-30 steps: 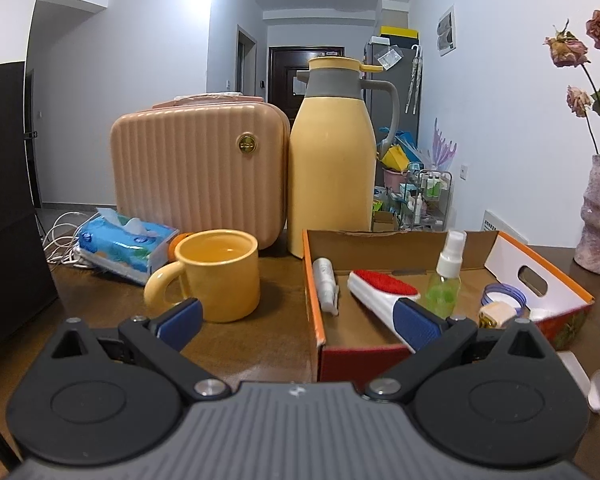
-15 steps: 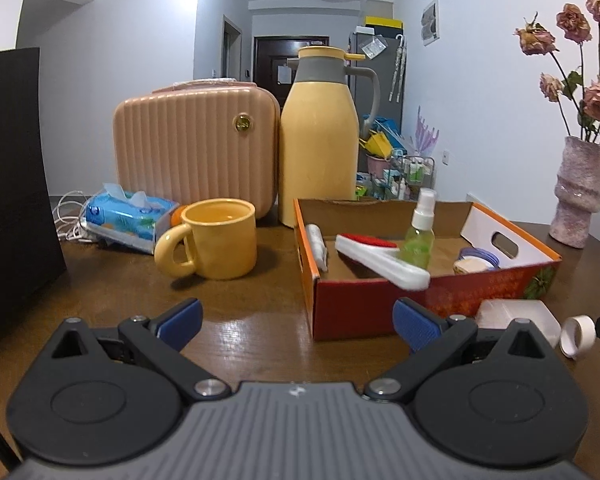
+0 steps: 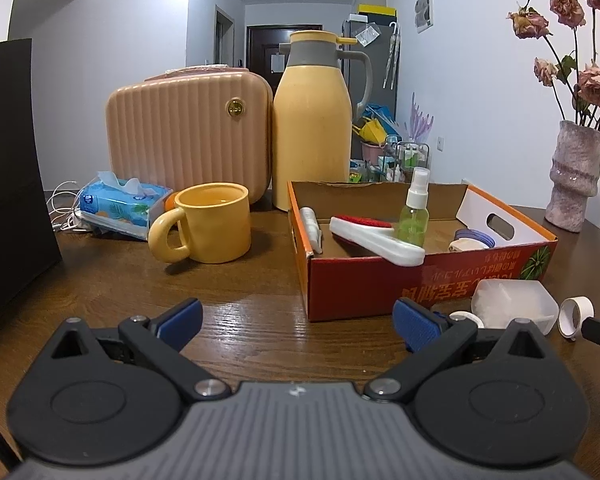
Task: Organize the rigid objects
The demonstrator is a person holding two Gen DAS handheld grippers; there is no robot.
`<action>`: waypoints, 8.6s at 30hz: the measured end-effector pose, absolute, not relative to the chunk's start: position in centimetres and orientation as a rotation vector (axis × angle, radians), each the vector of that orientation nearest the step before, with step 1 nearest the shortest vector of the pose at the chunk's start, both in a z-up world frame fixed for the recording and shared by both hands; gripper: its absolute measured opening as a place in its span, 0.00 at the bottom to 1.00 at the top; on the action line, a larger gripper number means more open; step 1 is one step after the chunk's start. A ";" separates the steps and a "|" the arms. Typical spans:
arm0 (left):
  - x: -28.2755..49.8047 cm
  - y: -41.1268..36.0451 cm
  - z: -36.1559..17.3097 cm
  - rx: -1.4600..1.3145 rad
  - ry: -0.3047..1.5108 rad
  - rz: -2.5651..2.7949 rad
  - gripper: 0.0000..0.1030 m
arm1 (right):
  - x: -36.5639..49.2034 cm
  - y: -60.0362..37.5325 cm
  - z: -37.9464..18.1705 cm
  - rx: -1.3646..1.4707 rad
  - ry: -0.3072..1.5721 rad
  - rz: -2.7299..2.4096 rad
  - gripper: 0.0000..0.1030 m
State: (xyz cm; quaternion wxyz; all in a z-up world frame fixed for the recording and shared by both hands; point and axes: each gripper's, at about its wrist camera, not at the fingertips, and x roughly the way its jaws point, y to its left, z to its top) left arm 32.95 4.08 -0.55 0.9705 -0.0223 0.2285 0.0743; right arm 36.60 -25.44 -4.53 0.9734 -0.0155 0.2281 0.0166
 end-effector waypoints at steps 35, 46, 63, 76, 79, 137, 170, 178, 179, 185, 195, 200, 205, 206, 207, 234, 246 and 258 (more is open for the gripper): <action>34.2 2.7 -2.3 0.007 0.530 0.117 1.00 | 40.1 -27.5 -4.8 0.035 0.468 0.063 0.23; 35.5 -1.9 -3.8 0.100 0.578 0.029 1.00 | 39.2 -28.3 -3.9 0.050 0.419 0.079 0.23; 38.7 -7.9 -4.6 0.222 0.528 -0.049 0.96 | 38.2 -29.0 -3.3 0.069 0.383 0.102 0.23; 40.8 -7.2 -5.3 0.291 0.550 -0.207 0.68 | 38.1 -28.9 -3.4 0.072 0.391 0.109 0.23; 41.0 -6.9 -5.5 0.294 0.565 -0.265 0.66 | 38.2 -28.9 -3.5 0.071 0.396 0.108 0.23; 41.5 -7.4 -6.0 0.238 0.604 -0.269 0.06 | 39.2 -27.9 -4.8 0.033 0.502 0.127 0.23; 41.4 -7.8 -5.4 0.191 0.593 -0.206 0.38 | 39.0 -27.8 -4.6 0.035 0.491 0.149 0.23; 38.1 -7.7 -3.5 0.144 0.517 -0.177 0.38 | 38.4 -28.0 -4.2 0.086 0.421 0.166 0.23; 37.6 -7.6 -3.2 0.134 0.503 -0.174 0.38 | 38.3 -27.9 -4.1 0.091 0.409 0.168 0.23; 36.0 -6.4 -0.7 0.061 0.430 -0.158 0.38 | 37.7 -26.8 -3.7 0.077 0.323 0.164 0.23; 37.2 -2.7 1.8 -0.045 0.384 -0.064 0.38 | 38.3 -24.3 -3.1 0.089 0.267 0.136 0.23; 38.7 -0.8 2.2 -0.080 0.380 -0.014 0.38 | 39.3 -22.5 -2.8 0.058 0.219 0.109 0.23; 40.2 0.6 2.4 -0.095 0.375 0.035 0.38 | 40.7 -21.0 -2.7 0.066 0.210 0.112 0.23; 40.5 0.7 2.4 -0.097 0.375 0.041 0.38 | 41.0 -20.8 -2.6 0.068 0.205 0.110 0.23; 40.8 0.9 2.4 -0.099 0.375 0.047 0.38 | 41.3 -20.6 -2.5 0.072 0.199 0.107 0.23; 49.5 2.5 1.3 -0.110 0.422 0.106 0.39 | 50.2 -19.3 -2.6 0.106 0.244 0.093 0.23; 51.5 2.3 0.8 -0.093 0.447 0.081 0.39 | 52.3 -19.0 -3.1 0.075 0.299 0.118 0.23; 50.6 2.4 1.4 -0.088 0.395 0.089 1.00 | 51.5 -19.2 -2.9 0.088 0.275 0.105 0.93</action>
